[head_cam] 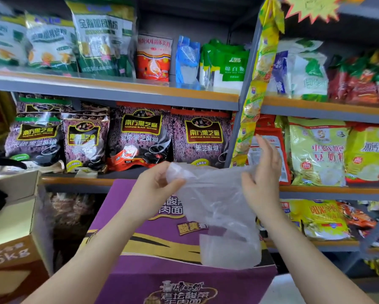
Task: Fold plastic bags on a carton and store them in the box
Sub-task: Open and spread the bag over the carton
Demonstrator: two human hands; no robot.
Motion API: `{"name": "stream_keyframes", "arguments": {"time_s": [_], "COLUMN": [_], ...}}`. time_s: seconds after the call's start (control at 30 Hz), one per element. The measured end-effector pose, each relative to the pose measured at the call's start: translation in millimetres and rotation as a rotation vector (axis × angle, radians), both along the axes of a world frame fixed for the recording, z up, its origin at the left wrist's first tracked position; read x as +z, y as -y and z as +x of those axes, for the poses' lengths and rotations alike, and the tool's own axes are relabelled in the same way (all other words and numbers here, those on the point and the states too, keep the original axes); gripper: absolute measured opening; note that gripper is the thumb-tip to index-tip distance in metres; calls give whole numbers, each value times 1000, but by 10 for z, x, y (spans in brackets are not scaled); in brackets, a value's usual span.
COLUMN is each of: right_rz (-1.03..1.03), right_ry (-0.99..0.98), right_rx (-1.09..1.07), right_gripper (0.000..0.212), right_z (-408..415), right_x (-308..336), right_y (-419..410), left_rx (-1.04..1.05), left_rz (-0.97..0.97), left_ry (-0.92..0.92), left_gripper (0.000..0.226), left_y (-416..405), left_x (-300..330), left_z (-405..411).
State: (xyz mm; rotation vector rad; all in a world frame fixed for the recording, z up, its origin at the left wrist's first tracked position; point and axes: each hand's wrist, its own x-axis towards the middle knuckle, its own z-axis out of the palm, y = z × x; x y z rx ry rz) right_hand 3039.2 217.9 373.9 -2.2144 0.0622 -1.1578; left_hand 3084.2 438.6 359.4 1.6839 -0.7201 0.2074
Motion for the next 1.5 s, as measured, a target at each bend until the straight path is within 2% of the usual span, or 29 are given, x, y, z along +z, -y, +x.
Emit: {"name": "stream_keyframes", "arguments": {"time_s": [0.07, 0.13, 0.23, 0.3, 0.37, 0.47, 0.57, 0.6, 0.63, 0.73, 0.8, 0.9, 0.97, 1.07, 1.13, 1.2, 1.27, 1.37, 1.47, 1.5], "right_rz": [-305, -491, -493, -327, -62, 282, 746, 841, 834, 586, 458, 328, 312, 448, 532, 536, 561, 767, 866, 889], "right_ry": [97, 121, 70, -21, -136, -228, -229, -228, -239, -299, -310, -309, -329, -334, -338, -338, -308, -269, -296, -298], "right_rx": [169, 226, 282, 380, 517, 711, 822, 841, 842, 822, 847, 747, 710, 688, 644, 596, 523, 459, 417, 399], "right_gripper": [40, 27, 19, 22, 19, 13, 10, 14, 16, 11, 13, 26, 30, 21, 19, 20, 22, 21, 21, 21], "right_z": [-198, -269, -384, -524, -639, -820, -960, -1004, -1050, -1204, -1322, -1417, -1436, -1428, -1419, -1400, -1383, -1352, -1301, -1280], "right_x": [135, 144, 127, 152, 187, 263, 281, 277, 271, 224, 230, 196, 143, 20, -74, -172, -247, -279, -355, -396], "right_y": [-140, -164, -124, -90, 4, 124, 211, 244, 277, 381, 377, 330, 336, 461, 581, 685, 782, 909, 972, 978], "left_rx": [115, 175, 202, 188, 187, 168, 32, -4, -30, 4, 44, 52, 67, 15, -123, -188, -194, -232, -207, -174], "left_rz": [51, 61, 28, -9, -40, -5, 157, 196, 215, 234, 258, 273, 274, 322, 270, 241, 272, 263, 155, 132], "left_ry": [178, 313, 424, 409, 354, 381, 420, 415, 408, 402, 468, 536, 447, 245, 53, -106, -163, -276, -453, -503], "left_gripper": [30, 44, 43, 30, 21, 25, 43, 44, 39, 21, 17, 20, 28, 38, 29, 33, 35, 19, 61, 67], "left_y": [123, 246, 406, 493, 560, 588, 579, 583, 599, 658, 696, 773, 805, 803, 764, 726, 698, 677, 706, 720], "left_x": [45, 125, 260, 295, 305, 297, 237, 211, 189, 124, 100, 25, -96, -379, -568, -685, -767, -815, -880, -910], "left_z": [-102, -233, -487, -640, -794, -1001, -1148, -1192, -1239, -1394, -1492, -1655, -1731, -1766, -1793, -1837, -1861, -1894, -1876, -1864]}}
